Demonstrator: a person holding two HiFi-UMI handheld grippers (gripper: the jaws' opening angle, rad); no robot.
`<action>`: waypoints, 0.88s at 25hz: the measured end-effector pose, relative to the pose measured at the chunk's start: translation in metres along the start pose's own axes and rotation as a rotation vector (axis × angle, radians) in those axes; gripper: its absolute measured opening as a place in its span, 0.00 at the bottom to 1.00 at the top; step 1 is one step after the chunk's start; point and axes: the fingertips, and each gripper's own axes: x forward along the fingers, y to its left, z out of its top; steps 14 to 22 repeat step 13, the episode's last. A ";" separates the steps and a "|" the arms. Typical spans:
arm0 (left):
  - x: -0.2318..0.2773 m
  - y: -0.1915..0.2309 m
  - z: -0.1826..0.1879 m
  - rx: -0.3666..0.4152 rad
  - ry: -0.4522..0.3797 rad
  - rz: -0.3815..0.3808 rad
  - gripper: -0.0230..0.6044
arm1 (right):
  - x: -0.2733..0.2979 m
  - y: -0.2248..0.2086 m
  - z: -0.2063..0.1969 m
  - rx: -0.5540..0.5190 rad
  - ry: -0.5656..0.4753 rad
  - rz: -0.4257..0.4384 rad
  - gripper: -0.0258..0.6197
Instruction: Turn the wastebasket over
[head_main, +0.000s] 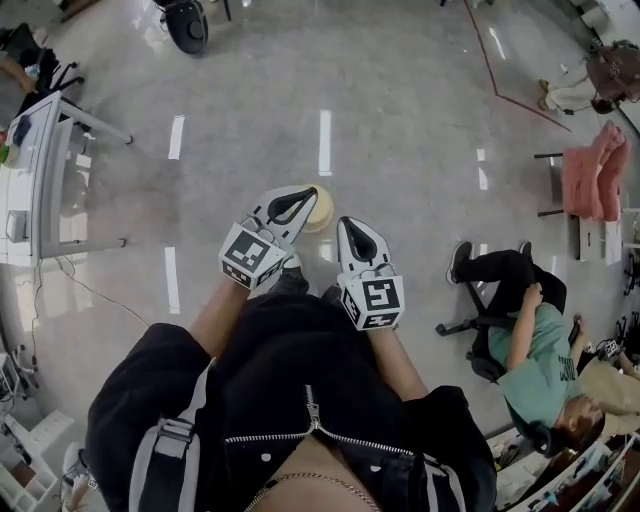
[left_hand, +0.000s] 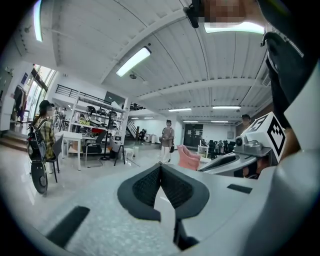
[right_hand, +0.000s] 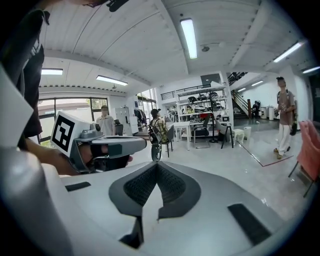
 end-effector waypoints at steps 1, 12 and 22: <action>0.002 -0.009 -0.014 0.010 0.004 -0.001 0.04 | -0.002 -0.003 -0.016 0.006 -0.010 0.005 0.05; 0.084 -0.099 -0.360 0.116 0.086 0.009 0.04 | 0.023 -0.104 -0.362 0.114 -0.133 0.078 0.05; 0.099 -0.114 -0.411 0.132 0.099 0.010 0.04 | 0.024 -0.122 -0.414 0.130 -0.149 0.081 0.05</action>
